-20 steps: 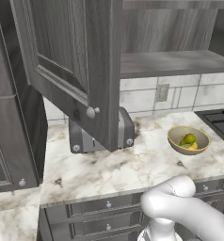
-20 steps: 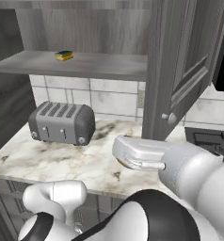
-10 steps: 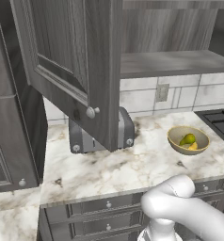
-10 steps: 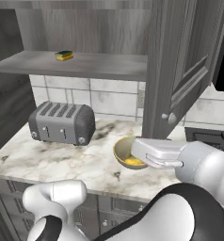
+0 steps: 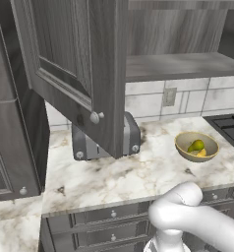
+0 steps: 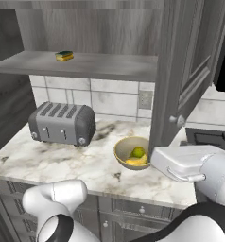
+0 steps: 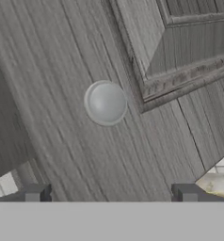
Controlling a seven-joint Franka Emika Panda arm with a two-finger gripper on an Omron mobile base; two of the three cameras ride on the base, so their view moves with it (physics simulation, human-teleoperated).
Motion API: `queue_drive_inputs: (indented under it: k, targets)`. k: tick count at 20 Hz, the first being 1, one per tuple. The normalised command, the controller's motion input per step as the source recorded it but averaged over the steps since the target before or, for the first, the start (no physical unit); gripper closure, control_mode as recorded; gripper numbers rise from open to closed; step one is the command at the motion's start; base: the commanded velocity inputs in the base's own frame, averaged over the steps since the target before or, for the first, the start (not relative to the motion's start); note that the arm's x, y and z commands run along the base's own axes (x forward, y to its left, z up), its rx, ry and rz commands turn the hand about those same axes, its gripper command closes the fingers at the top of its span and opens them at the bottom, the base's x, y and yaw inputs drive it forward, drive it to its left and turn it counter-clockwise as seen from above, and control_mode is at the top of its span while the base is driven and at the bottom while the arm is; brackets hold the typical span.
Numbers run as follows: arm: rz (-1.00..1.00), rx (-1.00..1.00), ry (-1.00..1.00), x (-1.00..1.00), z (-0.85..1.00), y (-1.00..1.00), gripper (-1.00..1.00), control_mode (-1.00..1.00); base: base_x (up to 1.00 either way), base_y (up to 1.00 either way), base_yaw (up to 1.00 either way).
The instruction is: Open the cabinet. Pick the banana and pear from the cabinet and place them into the bowl. Then close the cabinet.
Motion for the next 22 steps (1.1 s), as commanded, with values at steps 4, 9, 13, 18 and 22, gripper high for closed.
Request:
queue_drive_inputs:
  k: [4,9,13,18,22]
  targets:
    - [0.0,0.0,-0.05,0.64,-0.09,-0.15,-1.0,-1.0,0.0,0.0,0.0]
    - [-0.04,0.0,0.0,0.99,-0.33,0.29,-1.0,-1.0,0.0,0.0,0.0]
    - [-0.14,0.0,0.0,1.0,-0.43,0.76,-1.0,-1.0,0.0,0.0,0.0]
    - [-0.17,0.0,0.0,1.0,-0.36,0.83,-1.0,-1.0,0.0,0.0,0.0]
    - [-0.25,0.0,0.0,1.0,-0.17,0.76,-1.0,-1.0,0.0,0.0,0.0]
